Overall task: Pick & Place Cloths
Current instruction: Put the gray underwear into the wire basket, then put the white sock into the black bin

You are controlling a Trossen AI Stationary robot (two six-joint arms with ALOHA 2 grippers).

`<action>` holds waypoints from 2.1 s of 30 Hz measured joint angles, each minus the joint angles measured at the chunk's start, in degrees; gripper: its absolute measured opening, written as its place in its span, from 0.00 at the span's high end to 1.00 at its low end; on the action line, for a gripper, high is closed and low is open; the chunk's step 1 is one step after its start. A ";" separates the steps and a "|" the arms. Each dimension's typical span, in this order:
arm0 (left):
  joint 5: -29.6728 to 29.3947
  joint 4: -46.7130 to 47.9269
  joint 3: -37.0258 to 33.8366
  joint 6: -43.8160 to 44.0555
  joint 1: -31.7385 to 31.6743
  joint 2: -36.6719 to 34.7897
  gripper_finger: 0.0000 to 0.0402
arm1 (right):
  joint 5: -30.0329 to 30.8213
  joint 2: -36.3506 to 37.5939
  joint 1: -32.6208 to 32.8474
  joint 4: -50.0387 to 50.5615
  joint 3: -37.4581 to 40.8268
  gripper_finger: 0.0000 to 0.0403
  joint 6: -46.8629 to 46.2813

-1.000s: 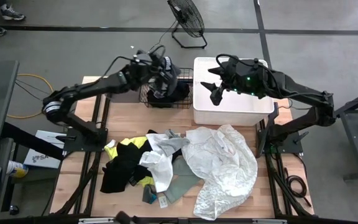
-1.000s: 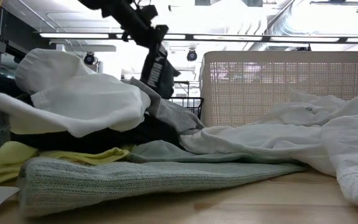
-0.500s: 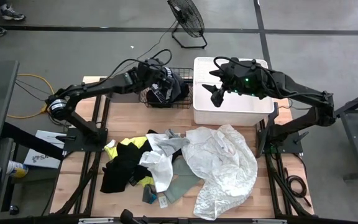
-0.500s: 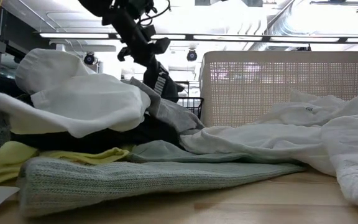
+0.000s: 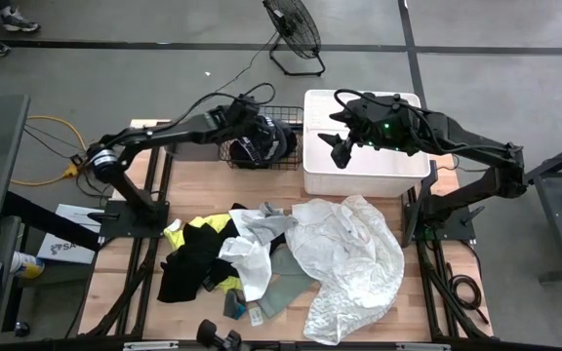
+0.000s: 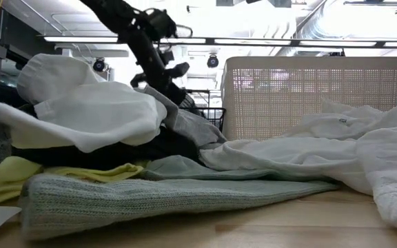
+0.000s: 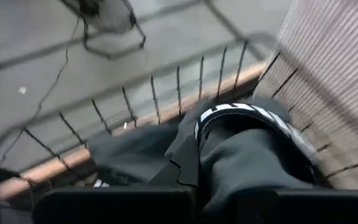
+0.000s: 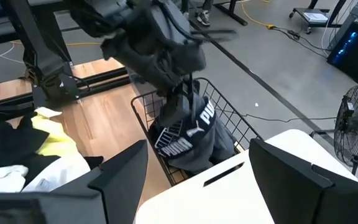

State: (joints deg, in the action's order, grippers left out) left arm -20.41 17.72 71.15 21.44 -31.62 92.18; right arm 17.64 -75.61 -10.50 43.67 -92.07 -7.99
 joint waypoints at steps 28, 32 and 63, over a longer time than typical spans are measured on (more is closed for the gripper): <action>13.13 -0.76 0.05 4.07 -4.01 8.48 0.91 | -0.19 -0.02 0.04 3.01 0.00 0.32 -2.95; 14.67 -0.72 0.05 2.65 -3.99 8.35 0.76 | -0.21 -0.02 0.04 3.56 0.00 0.32 -3.03; 21.80 5.80 0.05 -0.78 -3.98 -8.77 0.30 | -0.15 -0.02 3.01 7.48 0.00 0.32 -5.84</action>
State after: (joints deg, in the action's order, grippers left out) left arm 1.39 23.52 71.20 20.65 -35.60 83.41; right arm 17.50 -75.64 -7.49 51.15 -92.07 -13.83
